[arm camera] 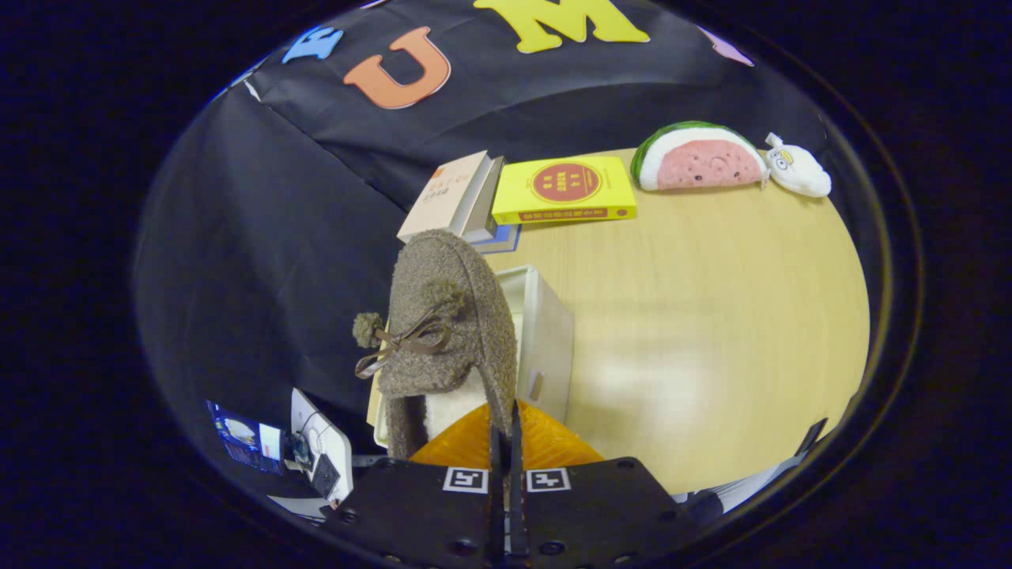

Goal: Open the storage box then place both shoes into the box .Put the left shoe in first, then the right shoe, with the right side of both shoes facing outward in a uniform manner.

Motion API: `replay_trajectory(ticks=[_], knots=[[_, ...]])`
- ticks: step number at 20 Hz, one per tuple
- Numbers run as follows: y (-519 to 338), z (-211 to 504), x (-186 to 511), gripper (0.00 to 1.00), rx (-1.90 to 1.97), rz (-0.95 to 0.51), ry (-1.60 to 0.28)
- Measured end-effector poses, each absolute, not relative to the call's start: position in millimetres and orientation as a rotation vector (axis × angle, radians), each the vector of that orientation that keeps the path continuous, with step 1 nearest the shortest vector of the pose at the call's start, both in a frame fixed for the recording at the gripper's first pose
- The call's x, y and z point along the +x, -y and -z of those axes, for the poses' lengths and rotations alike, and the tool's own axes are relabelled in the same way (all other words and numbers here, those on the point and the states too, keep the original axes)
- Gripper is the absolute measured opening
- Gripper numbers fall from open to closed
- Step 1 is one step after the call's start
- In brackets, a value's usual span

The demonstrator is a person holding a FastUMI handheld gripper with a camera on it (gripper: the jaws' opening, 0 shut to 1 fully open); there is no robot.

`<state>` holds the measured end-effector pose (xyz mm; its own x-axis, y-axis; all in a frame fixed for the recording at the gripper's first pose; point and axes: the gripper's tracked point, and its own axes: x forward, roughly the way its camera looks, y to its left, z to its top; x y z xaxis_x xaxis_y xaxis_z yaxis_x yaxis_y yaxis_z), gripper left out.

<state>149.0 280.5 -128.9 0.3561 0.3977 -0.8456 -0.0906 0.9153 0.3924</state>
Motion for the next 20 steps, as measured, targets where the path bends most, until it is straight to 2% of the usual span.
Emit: replay_trajectory(ticks=[3, 6, 11, 20], knots=[[-305.9, 158.1, 152.5, 0.03, 0.297, -0.256, -1.198], [-312.7, 192.4, 156.2, 0.03, 0.264, -0.112, -1.181], [-319.7, 215.6, 144.4, 0.03, 0.256, 0.045, -1.15], [-313.6, 219.9, 142.9, 0.03, 0.15, 0.105, -1.058]])
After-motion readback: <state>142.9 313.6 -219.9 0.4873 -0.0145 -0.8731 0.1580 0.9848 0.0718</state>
